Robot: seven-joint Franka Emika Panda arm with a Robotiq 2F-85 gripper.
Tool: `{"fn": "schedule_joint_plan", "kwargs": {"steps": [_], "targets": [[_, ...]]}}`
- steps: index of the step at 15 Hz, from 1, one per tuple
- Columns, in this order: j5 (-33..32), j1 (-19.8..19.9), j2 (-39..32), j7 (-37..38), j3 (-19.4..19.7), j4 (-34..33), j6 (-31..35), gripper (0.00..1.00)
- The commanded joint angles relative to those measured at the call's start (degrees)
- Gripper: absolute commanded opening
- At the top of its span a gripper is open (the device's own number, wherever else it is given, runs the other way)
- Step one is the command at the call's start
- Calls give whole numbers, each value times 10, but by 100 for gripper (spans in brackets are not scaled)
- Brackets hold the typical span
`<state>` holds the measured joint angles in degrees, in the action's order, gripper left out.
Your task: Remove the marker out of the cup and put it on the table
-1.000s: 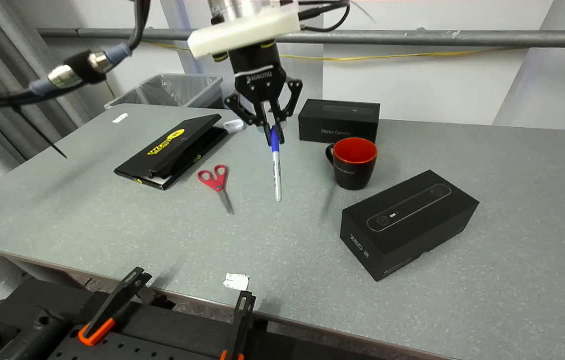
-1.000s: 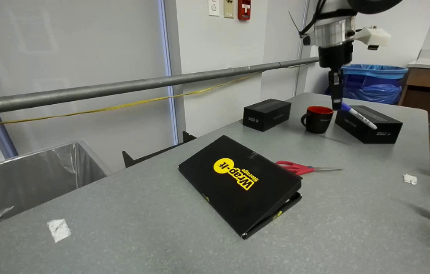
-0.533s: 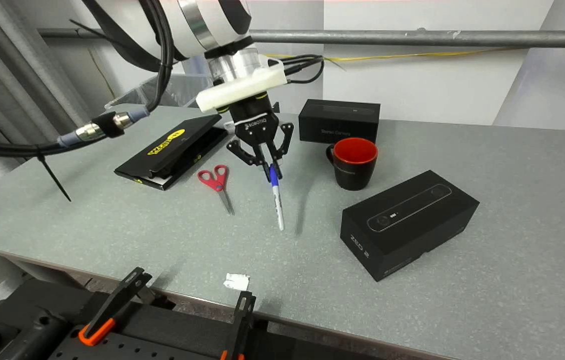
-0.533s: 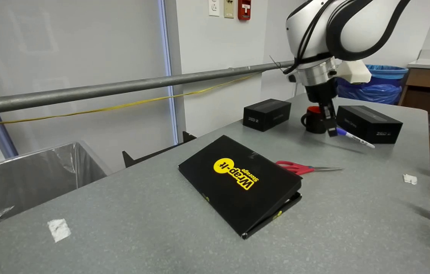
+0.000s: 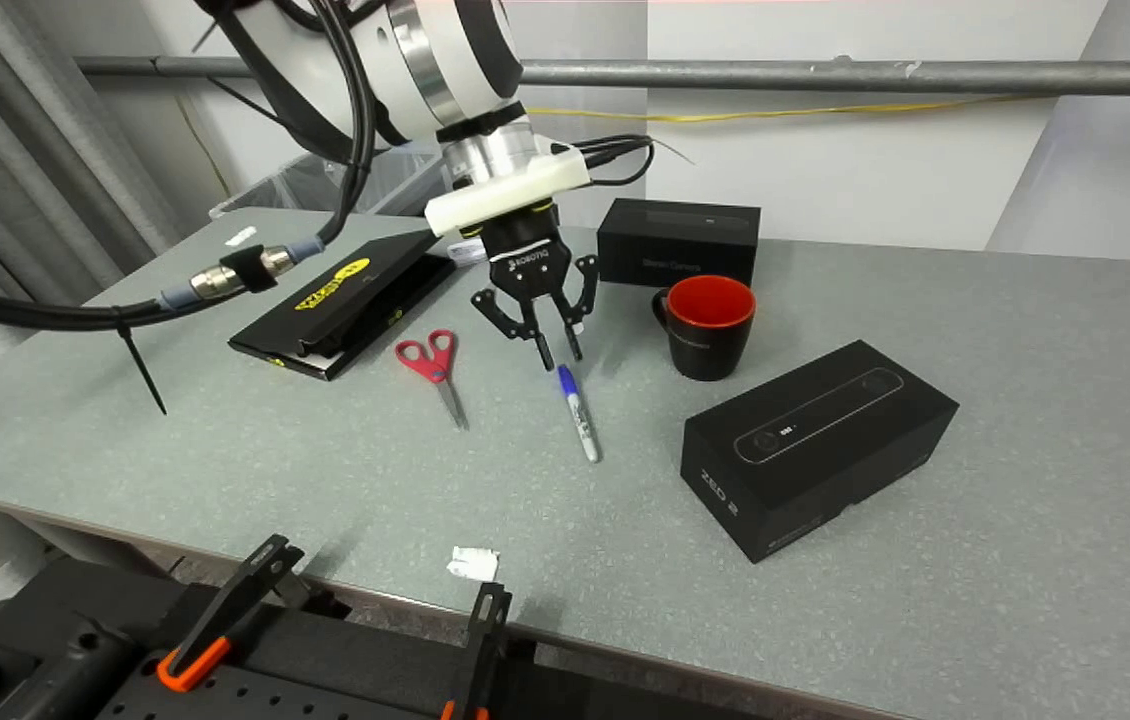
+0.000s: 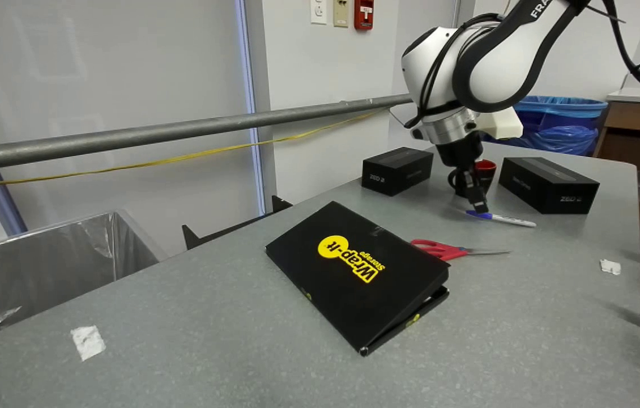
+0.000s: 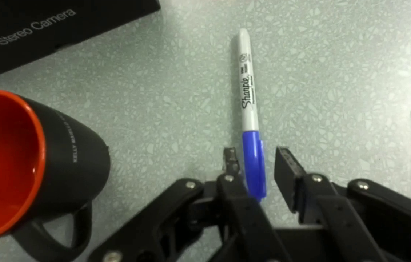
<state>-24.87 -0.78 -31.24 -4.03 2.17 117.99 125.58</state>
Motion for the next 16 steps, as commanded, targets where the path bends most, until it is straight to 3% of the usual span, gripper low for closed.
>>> {"fn": "schedule_joint_plan", "kwargs": {"steps": [1, 5, 6, 16], "targets": [[-21, -17, -19, -4, 10, -29, -14, 65], [-32, -22, -23, -1, 11, -33, -10, 95], [-34, -23, -23, 0, 12, -33, -9, 99], [-21, -18, -12, -2, 6, -20, 0, 100]]}}
